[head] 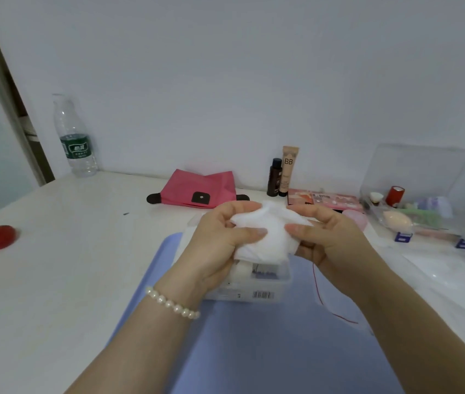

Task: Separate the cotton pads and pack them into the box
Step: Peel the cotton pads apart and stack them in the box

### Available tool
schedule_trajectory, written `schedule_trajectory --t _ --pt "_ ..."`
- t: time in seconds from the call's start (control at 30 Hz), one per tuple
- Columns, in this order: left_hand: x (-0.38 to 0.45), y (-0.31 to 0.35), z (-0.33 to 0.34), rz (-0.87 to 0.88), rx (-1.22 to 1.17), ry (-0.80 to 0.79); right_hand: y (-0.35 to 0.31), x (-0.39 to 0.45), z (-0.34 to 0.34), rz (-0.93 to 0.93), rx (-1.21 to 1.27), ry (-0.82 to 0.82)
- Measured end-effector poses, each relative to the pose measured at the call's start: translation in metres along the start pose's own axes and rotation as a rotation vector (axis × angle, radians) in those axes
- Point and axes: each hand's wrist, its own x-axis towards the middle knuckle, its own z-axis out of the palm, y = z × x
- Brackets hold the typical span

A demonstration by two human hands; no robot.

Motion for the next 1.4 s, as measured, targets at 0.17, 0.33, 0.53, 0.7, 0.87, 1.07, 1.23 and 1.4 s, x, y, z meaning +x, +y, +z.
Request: schedule_trajectory --t 0.17,0.33,0.53,0.7,0.87,1.07,1.23,1.4 --pt "0.005 -0.008 -0.004 0.017 0.061 -0.035 0.005 0.004 -0.008 -0.022 0.052 0.109" --pt "0.000 -0.014 -0.010 0.092 0.117 -0.005 0.000 0.009 -0.010 -0.084 0.209 0.132" --pt "-0.005 -0.020 -0.012 0.211 0.214 -0.020 -0.004 0.005 -0.011 -0.044 0.335 0.076" --pt "-0.009 -0.021 -0.008 0.245 0.217 -0.076 -0.006 0.002 -0.014 -0.016 0.354 0.084" --pt "-0.010 -0.025 -0.007 0.257 0.227 -0.122 -0.004 0.004 -0.013 -0.004 0.285 0.013" --pt "-0.014 -0.023 -0.005 0.297 0.263 -0.158 -0.020 0.001 -0.019 -0.061 0.420 0.191" --pt "-0.015 -0.028 -0.005 0.304 0.330 -0.195 -0.027 -0.004 -0.018 -0.183 0.364 0.145" --pt "-0.010 -0.033 -0.006 0.330 0.274 -0.187 -0.006 -0.010 0.001 -0.262 -0.024 0.127"
